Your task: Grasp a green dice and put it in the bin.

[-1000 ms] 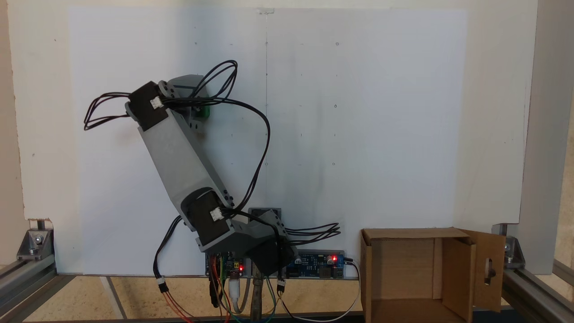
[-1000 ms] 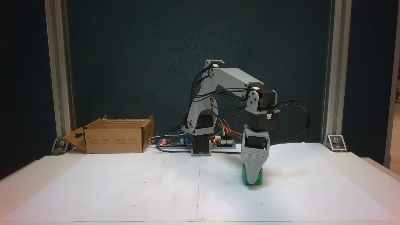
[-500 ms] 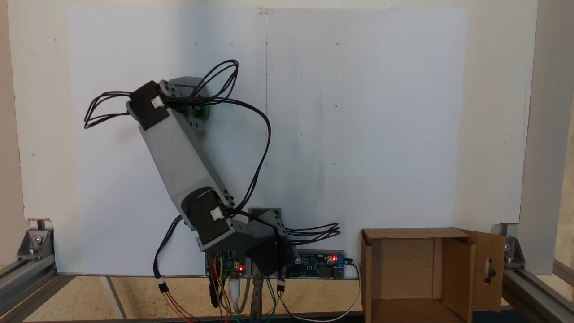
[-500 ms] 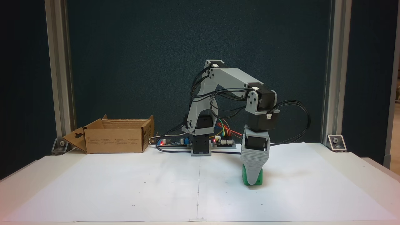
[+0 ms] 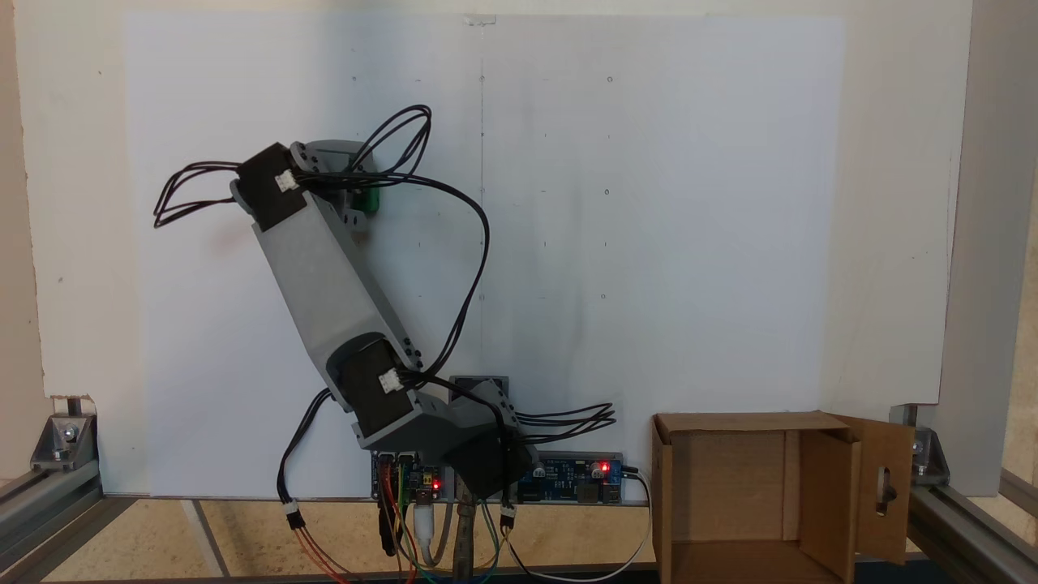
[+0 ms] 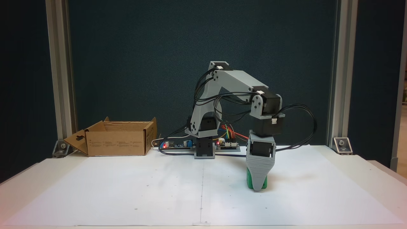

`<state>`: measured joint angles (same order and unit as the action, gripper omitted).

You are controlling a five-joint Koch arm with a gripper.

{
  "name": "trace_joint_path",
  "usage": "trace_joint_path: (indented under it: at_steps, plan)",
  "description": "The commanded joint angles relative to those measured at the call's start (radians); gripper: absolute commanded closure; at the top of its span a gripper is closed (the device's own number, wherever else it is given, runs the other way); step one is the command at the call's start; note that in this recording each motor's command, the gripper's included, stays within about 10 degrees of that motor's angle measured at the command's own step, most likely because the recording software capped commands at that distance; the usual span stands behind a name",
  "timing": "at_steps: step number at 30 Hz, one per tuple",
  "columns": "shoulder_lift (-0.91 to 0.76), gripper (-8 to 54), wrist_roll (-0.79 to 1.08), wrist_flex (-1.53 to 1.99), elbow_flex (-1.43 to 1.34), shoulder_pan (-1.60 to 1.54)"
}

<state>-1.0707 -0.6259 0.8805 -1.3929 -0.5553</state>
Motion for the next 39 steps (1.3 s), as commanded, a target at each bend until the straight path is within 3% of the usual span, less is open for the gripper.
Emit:
trace_joint_path:
  at_steps: [1,21,22,26,34,39]
  plan:
    - [-0.005,17.0,-0.067,0.002,0.015,0.002]
    - [-0.003,17.1,-0.067,0.003,-0.005,0.018]
    - [-0.005,18.4,-0.067,0.003,-0.005,0.018]
    - [-0.003,33.5,-0.069,0.005,-0.017,0.032]
    - [-0.015,34.1,-0.069,0.02,-0.017,0.026]
    - [-0.155,34.0,-0.069,0.124,-0.015,0.005]
